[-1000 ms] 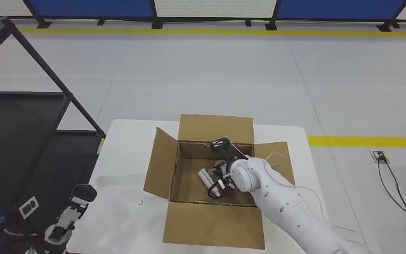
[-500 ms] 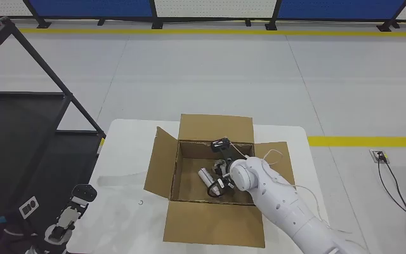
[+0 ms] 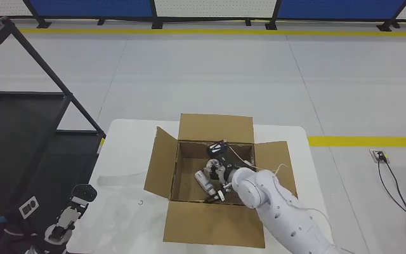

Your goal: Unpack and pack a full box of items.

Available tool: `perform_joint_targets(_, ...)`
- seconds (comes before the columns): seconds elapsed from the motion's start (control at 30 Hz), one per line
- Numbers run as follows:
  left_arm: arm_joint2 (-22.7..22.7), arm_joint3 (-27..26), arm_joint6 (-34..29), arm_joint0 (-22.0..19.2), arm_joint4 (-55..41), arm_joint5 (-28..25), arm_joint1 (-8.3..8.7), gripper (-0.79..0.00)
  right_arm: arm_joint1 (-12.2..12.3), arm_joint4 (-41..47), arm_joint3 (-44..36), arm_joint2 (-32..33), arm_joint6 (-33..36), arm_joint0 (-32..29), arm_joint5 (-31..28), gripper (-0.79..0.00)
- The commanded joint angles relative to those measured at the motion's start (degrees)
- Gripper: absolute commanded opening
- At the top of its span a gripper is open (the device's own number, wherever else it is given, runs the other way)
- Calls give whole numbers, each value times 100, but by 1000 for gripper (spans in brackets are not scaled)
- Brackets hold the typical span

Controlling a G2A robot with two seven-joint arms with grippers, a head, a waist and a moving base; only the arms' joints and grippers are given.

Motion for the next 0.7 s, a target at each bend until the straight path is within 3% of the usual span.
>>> perform_joint_targets(0.0, 0, 0, 0, 0, 0, 0, 0, 0, 99, -301, -784, 265, -436, -514, 86, -785)
perform_joint_targets(0.2, 0, 0, 0, 0, 0, 0, 0, 0, 332, -933, -2400, 1243, -1116, -1716, 508, -785)
perform_joint_targets(0.4, 0, 0, 0, 0, 0, 0, 0, 0, 483, -949, -3820, 2557, -1866, -3050, 878, -785)
perform_joint_targets(0.57, 0, 0, 0, 0, 0, 0, 0, 0, 537, -676, -4176, 3629, -2041, -3755, 1107, -785)
perform_joint_targets(0.67, 0, 0, 0, 0, 0, 0, 0, 0, 556, -436, -4055, 4097, -1794, -3901, 1155, -785)
